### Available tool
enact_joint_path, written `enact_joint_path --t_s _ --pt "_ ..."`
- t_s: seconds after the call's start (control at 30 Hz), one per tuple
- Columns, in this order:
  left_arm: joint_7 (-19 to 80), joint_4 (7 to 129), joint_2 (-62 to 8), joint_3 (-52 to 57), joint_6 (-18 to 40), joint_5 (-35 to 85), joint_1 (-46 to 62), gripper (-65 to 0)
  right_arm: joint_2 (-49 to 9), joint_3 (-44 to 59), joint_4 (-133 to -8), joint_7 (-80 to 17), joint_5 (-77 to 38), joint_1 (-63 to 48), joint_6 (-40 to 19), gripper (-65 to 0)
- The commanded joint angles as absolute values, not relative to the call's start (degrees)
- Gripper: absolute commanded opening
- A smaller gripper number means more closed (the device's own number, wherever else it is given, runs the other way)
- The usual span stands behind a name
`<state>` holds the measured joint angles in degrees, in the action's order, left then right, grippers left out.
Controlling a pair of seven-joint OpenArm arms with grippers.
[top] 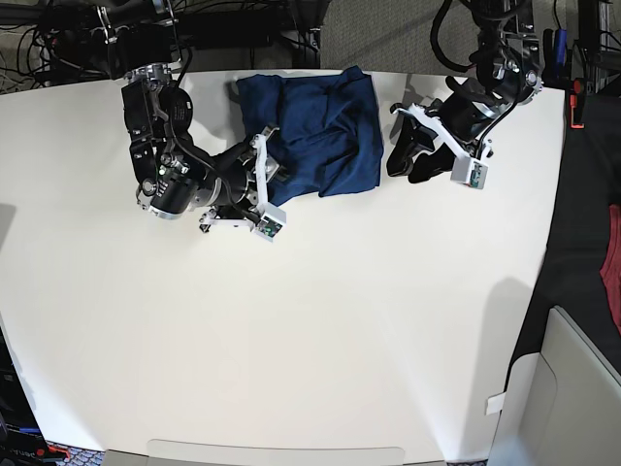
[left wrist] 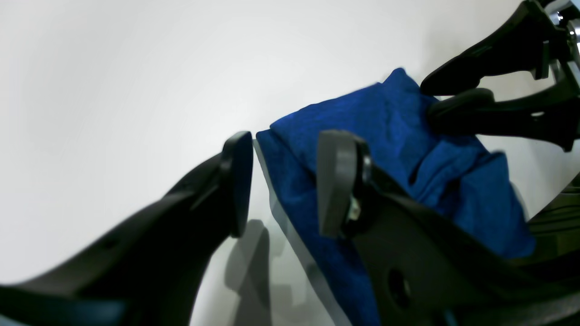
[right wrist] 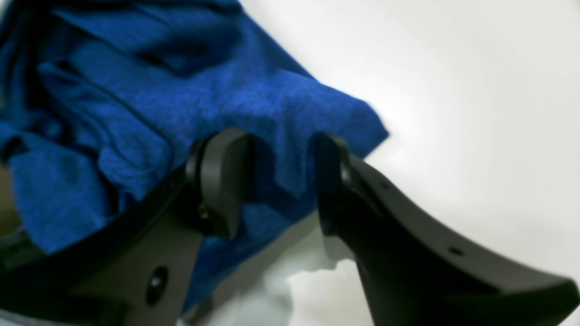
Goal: Fold the T-shirt properly
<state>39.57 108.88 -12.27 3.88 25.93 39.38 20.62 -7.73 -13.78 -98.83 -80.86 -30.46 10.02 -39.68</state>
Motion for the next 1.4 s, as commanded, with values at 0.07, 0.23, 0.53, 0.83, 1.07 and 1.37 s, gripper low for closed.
enact_joint_path --t_s 0.07,0.23,0.53,0.83,1.07,1.37 --pt "38.73 110.64 -12.88 3.91 26.42 40.22 20.88 -42.2 -8.04 -13.49 -100.79 -80.00 -30.64 11.74 -40.00 -38.6" --pt "38.73 115.12 -12.97 1.10 26.51 40.31 22.20 -42.2 -8.04 -13.58 -100.79 -80.00 -26.77 11.82 -40.00 -38.6" --pt "38.29 117.49 -18.33 -12.62 26.59 40.22 21.32 -42.2 -7.87 -5.58 -103.16 -80.00 -22.64 11.82 -40.00 -38.6" --pt "38.29 117.67 -20.53 -19.91 26.51 40.13 16.40 -42.2 -8.40 4.44 -103.25 -80.00 -27.30 11.56 -40.00 -38.6" --pt "38.73 117.23 -20.70 -25.10 26.51 40.04 11.82 -42.0 -8.40 5.14 -103.25 -80.00 -27.30 11.12 -40.00 -38.6" --pt "38.46 115.47 -20.79 -27.56 26.51 39.96 10.07 -41.9 -8.13 9.10 -103.25 -80.00 -27.38 11.03 -40.00 -38.6"
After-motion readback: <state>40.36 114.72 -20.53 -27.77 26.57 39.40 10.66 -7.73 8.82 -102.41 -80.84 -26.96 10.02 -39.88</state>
